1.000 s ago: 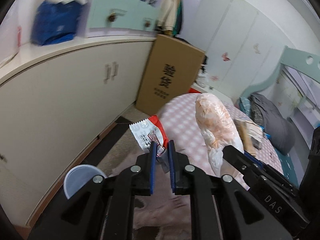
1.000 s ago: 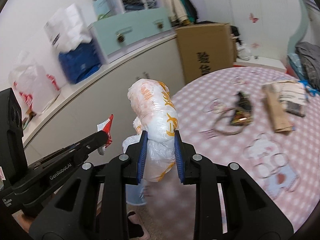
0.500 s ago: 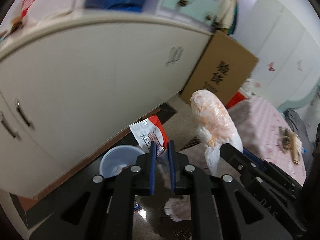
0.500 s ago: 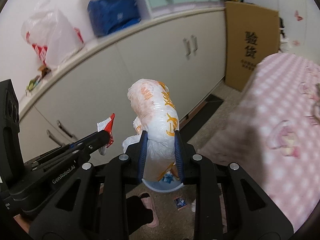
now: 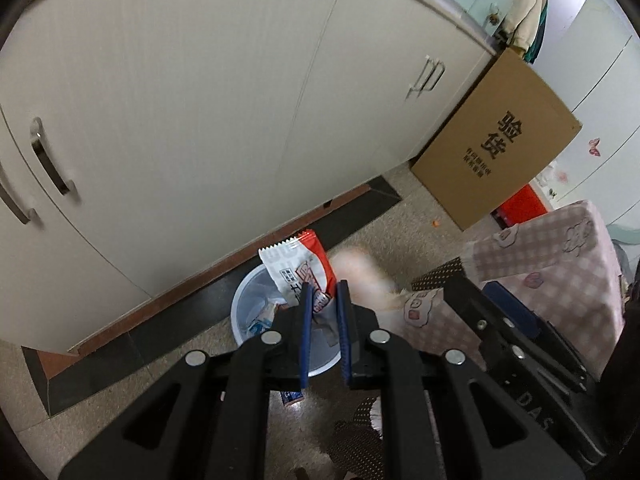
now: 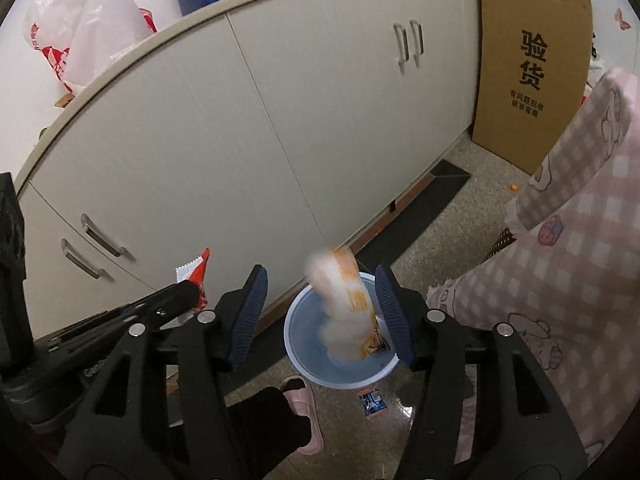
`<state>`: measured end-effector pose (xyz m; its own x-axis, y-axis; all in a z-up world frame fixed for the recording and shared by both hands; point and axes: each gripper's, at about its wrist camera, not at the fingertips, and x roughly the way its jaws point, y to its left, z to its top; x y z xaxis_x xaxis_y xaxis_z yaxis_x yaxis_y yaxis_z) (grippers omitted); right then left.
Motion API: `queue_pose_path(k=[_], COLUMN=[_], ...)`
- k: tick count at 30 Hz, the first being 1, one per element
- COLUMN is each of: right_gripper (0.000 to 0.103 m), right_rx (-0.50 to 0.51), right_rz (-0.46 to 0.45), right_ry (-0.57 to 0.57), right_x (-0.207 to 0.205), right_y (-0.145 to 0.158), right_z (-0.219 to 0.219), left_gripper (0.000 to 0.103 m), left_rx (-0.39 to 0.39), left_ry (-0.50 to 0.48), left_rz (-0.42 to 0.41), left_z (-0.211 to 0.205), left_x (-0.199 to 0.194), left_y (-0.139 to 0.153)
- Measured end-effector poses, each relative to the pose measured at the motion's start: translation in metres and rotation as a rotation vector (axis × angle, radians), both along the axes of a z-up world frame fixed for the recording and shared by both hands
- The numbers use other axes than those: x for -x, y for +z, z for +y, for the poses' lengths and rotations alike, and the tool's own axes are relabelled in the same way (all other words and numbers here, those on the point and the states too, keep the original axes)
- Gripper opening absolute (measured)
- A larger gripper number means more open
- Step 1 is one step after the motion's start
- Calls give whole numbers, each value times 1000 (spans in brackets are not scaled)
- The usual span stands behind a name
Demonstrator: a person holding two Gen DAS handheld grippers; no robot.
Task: Collect trash
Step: 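Carry the plastic bag and wrapper to the wastebasket and open both tools, then move both open tools back over the table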
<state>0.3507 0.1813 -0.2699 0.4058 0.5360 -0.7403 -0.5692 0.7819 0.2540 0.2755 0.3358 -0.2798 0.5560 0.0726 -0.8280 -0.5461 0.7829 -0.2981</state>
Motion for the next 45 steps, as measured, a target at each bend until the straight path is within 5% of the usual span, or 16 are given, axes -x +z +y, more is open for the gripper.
queue_pose_path(k=[21,24,26,27,38,45], right_gripper=[57,58,58,58,59,60], right_rx=[-72,-94,-108,-113,-151,-187], right_rz=[-156,-172,-164,-164,-203,-254], right_ry=[-92,-113,-122,-124,-164,-223], right_x=[10,10,10,10,28,49], right_y=[37,45,50,52,87,118], right_z=[-31,-39,-44,-46,-88,-141], left_gripper=[12,19,45,48,55,60], left_rx=[-45,-93,-99,-108,-144,-168], left_ry=[-72,-53,-60,-57,-50,-110], left_rz=[5,-6,-18,-26,-88,-162], left_z=[-24,-29,-32,-34,-61,-112], left_x=[-25,-25,-25,-23,-8,0], left_y=[6,18,24,29,75,117])
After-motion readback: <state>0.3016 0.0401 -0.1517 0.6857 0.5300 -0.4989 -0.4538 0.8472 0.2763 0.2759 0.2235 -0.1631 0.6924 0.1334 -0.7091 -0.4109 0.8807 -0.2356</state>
